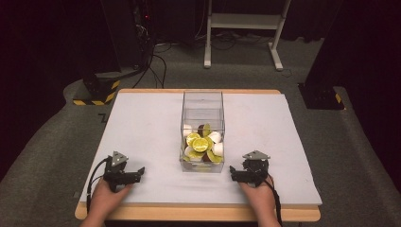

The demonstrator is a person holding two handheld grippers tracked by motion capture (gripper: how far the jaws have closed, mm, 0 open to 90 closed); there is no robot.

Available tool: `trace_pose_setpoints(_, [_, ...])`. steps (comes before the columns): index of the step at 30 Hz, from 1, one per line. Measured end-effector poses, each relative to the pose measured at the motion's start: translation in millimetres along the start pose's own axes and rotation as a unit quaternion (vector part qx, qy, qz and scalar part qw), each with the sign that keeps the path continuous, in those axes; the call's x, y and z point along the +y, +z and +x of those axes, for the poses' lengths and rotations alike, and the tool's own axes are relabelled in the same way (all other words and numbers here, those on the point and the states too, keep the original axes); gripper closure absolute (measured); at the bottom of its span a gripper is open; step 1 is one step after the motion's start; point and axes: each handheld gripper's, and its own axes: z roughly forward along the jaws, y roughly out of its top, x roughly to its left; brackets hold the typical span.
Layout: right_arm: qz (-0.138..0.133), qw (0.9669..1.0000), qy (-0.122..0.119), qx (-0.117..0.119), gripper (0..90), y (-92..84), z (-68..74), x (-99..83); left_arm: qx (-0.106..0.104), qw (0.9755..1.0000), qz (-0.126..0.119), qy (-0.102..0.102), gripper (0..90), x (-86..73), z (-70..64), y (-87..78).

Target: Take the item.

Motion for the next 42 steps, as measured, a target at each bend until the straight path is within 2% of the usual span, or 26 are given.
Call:
trace_pose_setpoints(8, [-0.001,1.0000,-0.001,0.003,8.7,-1.4,-0.8,0.9,0.000,1.0000,0.000,0.000,10.3,0.0,-0.1,0.0])
trace_pose_setpoints(12, [-0.016,0.9998,0.001,0.007,8.8,-5.6,-1.5,2.0,0.000,1.0000,0.000,0.000,10.3,0.0,0.0,0.0])
trace_pose_setpoints(14, [-0.013,0.9999,0.002,0.009,8.8,-6.3,-1.3,2.7,0.000,1.0000,0.000,0.000,10.3,0.0,0.0,0.0])
trace_pose_setpoints(17, [-0.013,0.9998,-0.006,0.011,8.8,-7.3,-0.2,3.3,0.000,1.0000,0.000,0.000,10.3,0.0,0.0,0.0])
trace_pose_setpoints(24, [-0.038,0.9991,-0.020,0.005,8.9,-15.0,3.1,6.7,0.000,1.0000,-0.001,-0.002,10.3,-0.1,-0.5,0.1])
trace_pose_setpoints(30, [-0.054,0.9983,-0.020,0.003,9.7,-20.5,5.0,17.4,0.000,1.0000,0.000,-0.001,10.3,0.0,-0.1,0.0])
trace_pose_setpoints(42, [-0.067,0.9974,-0.026,0.004,9.8,-29.5,10.4,34.9,0.000,1.0000,0.001,0.001,10.3,0.1,0.2,-0.1])
